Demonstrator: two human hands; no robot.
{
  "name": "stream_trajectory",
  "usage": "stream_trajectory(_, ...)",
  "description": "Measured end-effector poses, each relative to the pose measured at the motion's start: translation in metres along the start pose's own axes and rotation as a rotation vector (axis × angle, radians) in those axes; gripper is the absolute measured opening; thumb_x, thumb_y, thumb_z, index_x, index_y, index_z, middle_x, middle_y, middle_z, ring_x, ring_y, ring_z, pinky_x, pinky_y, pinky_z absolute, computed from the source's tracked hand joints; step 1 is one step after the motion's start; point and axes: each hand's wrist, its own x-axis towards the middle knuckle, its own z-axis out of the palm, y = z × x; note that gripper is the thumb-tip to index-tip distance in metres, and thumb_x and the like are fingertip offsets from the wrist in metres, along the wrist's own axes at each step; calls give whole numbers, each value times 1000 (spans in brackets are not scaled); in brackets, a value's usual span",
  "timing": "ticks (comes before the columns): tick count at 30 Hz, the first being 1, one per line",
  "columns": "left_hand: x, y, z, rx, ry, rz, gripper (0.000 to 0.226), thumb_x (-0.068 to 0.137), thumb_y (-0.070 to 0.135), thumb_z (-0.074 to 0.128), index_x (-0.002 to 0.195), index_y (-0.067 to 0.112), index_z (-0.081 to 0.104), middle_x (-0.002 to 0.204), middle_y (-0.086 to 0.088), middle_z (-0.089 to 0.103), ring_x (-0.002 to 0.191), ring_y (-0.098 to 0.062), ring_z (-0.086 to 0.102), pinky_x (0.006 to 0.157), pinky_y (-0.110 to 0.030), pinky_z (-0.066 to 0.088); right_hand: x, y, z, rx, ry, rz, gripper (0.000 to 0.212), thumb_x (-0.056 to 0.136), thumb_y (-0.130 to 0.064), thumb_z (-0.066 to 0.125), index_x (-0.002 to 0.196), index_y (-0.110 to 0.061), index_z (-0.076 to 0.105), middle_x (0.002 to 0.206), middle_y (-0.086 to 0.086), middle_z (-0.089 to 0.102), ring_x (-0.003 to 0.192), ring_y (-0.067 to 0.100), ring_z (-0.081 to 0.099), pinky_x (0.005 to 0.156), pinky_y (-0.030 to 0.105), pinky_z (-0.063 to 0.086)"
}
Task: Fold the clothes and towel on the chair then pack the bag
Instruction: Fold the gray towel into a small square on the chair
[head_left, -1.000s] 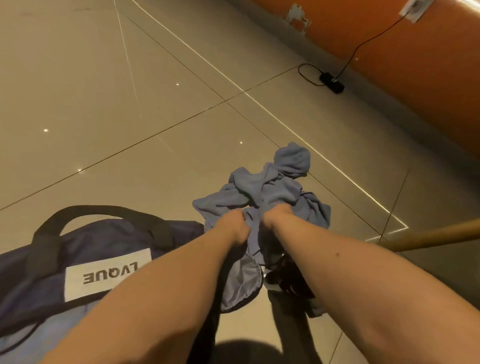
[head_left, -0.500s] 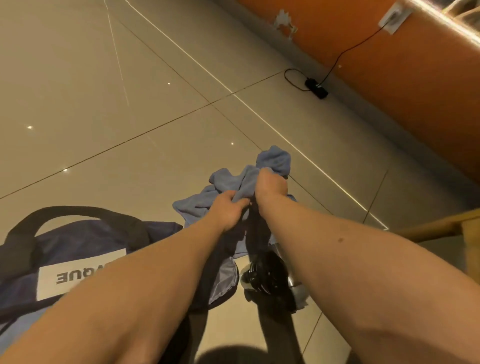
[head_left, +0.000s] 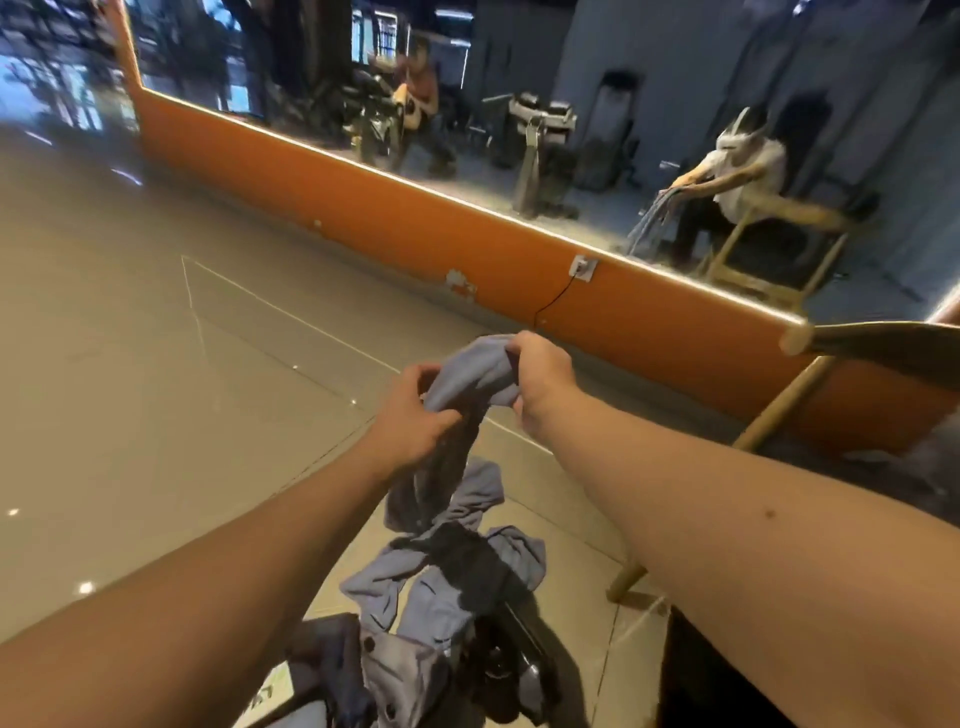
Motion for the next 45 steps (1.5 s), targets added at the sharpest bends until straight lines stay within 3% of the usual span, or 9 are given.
stream_trajectory(6, -49, 139, -43, -27, 93, 186, 43, 100, 14, 59, 140, 18, 49, 128, -2, 61, 115, -17, 61, 99, -37, 56, -102, -86, -55, 71, -87, -147, 29, 88, -18, 63, 117, -12, 69, 111, 15, 69, 96, 29, 68, 87, 41, 61)
stream_trajectory(11, -90, 251, -66, 74, 156, 335, 24, 91, 10, 52, 105, 7, 72, 102, -11, 72, 92, -22, 64, 89, -45, 57, -201, -137, -111, 135, -235, -280, 24, 93, -9, 64, 115, -3, 70, 102, 13, 70, 80, 20, 65, 53, 24, 54)
stream_trajectory(15, -137, 329, -59, 56, 88, 343, 28, 86, 23, 48, 86, 10, 73, 92, -17, 73, 88, -35, 69, 81, -51, 60, -264, -157, -161, 100, -197, -312, 23, 93, -10, 62, 113, -2, 70, 111, 20, 71, 87, 24, 67, 60, 25, 52)
stream_trajectory(18, -170, 363, -42, 45, 0, 327, 30, 100, 18, 49, 79, 24, 70, 89, -10, 72, 86, -27, 67, 76, -43, 60, -306, -155, -203, 57, -201, -275, 15, 99, -19, 58, 102, -7, 66, 92, 13, 68, 74, 19, 64, 54, 22, 38)
stream_trajectory(24, -222, 406, -4, 108, -117, 262, 30, 103, 38, 56, 110, 11, 70, 100, -6, 71, 94, -19, 67, 70, -26, 52, -377, -134, -301, 59, -349, -197, 47, 87, -56, 69, 109, -14, 68, 80, 9, 64, 70, 19, 54, 63, 26, 42)
stream_trajectory(29, -255, 426, 34, 221, -173, 228, 40, 100, 45, 59, 111, 9, 72, 91, -3, 69, 80, -16, 63, 62, -28, 46, -406, -106, -388, -402, -289, -299, 47, 76, -25, 86, 117, -14, 65, 121, 23, 66, 108, 35, 62, 101, 42, 49)
stream_trajectory(37, -306, 430, 83, 508, -409, 266, 34, 96, 48, 63, 94, 16, 74, 89, -3, 73, 83, -20, 69, 70, -34, 54, -425, -49, -496, -674, 0, -399, 11, 95, -30, 68, 97, -20, 70, 82, 3, 72, 73, 16, 67, 67, 28, 55)
stream_trajectory(41, -320, 419, 105, 701, -492, 336, 21, 94, 35, 67, 107, 18, 65, 103, -3, 66, 96, -21, 64, 89, -45, 57, -436, -27, -528, -665, 37, -408, 11, 99, -26, 63, 96, -17, 68, 66, -6, 71, 56, 4, 63, 54, 20, 50)
stream_trajectory(45, -328, 410, 124, 648, -570, 386, 23, 94, 26, 68, 112, 25, 54, 108, 0, 59, 95, -16, 59, 76, -32, 52, -440, -4, -555, -708, 114, -434, 23, 102, -30, 58, 93, -12, 68, 68, 2, 68, 56, 11, 65, 50, 21, 48)
